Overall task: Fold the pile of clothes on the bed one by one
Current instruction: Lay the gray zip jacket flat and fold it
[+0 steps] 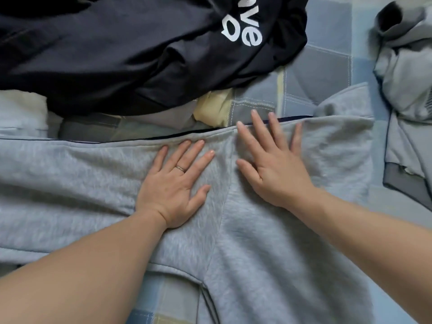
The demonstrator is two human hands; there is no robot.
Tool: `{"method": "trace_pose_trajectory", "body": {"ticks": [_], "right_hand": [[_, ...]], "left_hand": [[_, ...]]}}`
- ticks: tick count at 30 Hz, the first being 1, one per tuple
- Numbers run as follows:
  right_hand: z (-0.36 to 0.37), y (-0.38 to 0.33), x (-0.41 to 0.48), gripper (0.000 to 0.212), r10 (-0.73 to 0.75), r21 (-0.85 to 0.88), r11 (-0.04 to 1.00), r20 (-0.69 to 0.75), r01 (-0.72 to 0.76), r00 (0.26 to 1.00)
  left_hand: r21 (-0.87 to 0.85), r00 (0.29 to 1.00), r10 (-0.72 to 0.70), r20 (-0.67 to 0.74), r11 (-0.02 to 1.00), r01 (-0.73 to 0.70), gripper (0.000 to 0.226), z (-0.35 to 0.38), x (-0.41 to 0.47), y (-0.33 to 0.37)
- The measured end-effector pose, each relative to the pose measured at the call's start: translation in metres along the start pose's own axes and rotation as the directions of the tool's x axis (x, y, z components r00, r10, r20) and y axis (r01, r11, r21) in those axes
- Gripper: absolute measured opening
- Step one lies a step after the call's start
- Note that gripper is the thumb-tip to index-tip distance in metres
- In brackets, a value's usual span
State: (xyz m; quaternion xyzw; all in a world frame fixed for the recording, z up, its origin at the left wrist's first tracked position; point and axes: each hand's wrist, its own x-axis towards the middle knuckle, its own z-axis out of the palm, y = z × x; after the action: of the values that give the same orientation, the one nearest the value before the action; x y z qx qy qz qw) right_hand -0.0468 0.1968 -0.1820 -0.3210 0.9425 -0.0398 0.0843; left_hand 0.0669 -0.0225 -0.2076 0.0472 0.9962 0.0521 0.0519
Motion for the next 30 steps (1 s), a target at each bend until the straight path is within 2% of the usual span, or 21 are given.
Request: {"method": "trace_pose_trajectory", "body": {"ticks": [2, 4, 7, 9, 11, 12, 15, 17, 20, 21, 23, 25, 27, 30], "right_hand": [[0.003, 0.021, -0.032, 0.067, -0.16, -0.072, 0.984, 0.052, 0.163, 0.986], [0.002, 0.059, -0.047, 0.067, -0.163, -0.137, 0.975, 0.102, 0.176, 0.981], [-0.004, 0.116, -0.031, 0.069, 0.052, -0.213, 0.976, 0.067, -0.037, 0.996], [-0.012, 0.139, -0.017, 0.073, 0.24, -0.163, 0.96, 0.057, -0.228, 0.969], [-0.018, 0.136, -0.009, 0.077, 0.306, -0.113, 0.948, 0.055, -0.299, 0.95], [-0.022, 0.126, -0.01, 0.076, 0.283, -0.097, 0.956, 0.036, -0.278, 0.958], [-0.024, 0.09, -0.035, 0.072, 0.085, -0.096, 0.991, -0.04, -0.089, 0.996], [-0.004, 0.091, -0.061, 0.071, 0.116, -0.156, 0.981, -0.017, -0.117, 0.993], [0.02, 0.107, -0.078, 0.069, 0.298, -0.118, 0.947, -0.023, -0.299, 0.954], [0.022, 0.108, -0.078, 0.069, 0.302, -0.101, 0.948, -0.018, -0.302, 0.953], [0.021, 0.106, -0.075, 0.069, 0.267, -0.081, 0.96, -0.031, -0.268, 0.963], [0.02, 0.106, -0.074, 0.069, 0.254, -0.055, 0.965, -0.053, -0.256, 0.966], [0.019, 0.106, -0.076, 0.069, 0.263, -0.041, 0.963, -0.045, -0.265, 0.964], [0.019, 0.113, -0.071, 0.069, 0.187, -0.035, 0.981, -0.047, -0.188, 0.981]], "left_hand": [[0.016, 1.0, 0.005, -0.018, 1.0, -0.004, 0.07, 0.001, 0.001, 0.002], [0.029, 0.999, 0.003, -0.04, 1.0, -0.002, 0.07, 0.002, 0.002, 0.004], [0.039, 0.999, -0.005, -0.043, 0.999, 0.006, 0.07, 0.002, 0.003, 0.003], [0.036, 0.999, -0.009, -0.031, 0.999, 0.01, 0.07, 0.002, 0.004, 0.004], [0.046, 1.0, -0.024, -0.016, 0.999, 0.025, 0.07, 0.002, 0.003, 0.005], [0.043, 1.0, -0.03, -0.009, 0.999, 0.03, 0.07, 0.002, 0.003, 0.005], [0.043, 0.999, -0.038, 0.023, 0.998, 0.037, 0.07, -0.001, 0.003, 0.005], [0.05, 0.999, -0.044, 0.027, 0.998, 0.043, 0.069, -0.002, 0.003, 0.008], [-0.095, 0.971, -0.208, -0.121, 0.976, 0.197, 0.055, -0.015, 0.011, 0.033], [-0.158, 0.945, -0.263, -0.197, 0.959, 0.234, 0.048, -0.021, 0.021, 0.051], [-0.222, 0.924, -0.26, -0.279, 0.954, 0.201, 0.041, -0.03, 0.048, 0.097], [-0.201, 0.964, -0.207, -0.168, 0.964, 0.172, 0.048, -0.03, 0.071, 0.141], [-0.088, 0.97, -0.244, -0.008, 0.966, 0.243, 0.055, -0.011, 0.081, 0.161], [-0.004, 0.955, -0.296, -0.022, 0.955, 0.296, 0.059, 0.009, 0.08, 0.156]]}}
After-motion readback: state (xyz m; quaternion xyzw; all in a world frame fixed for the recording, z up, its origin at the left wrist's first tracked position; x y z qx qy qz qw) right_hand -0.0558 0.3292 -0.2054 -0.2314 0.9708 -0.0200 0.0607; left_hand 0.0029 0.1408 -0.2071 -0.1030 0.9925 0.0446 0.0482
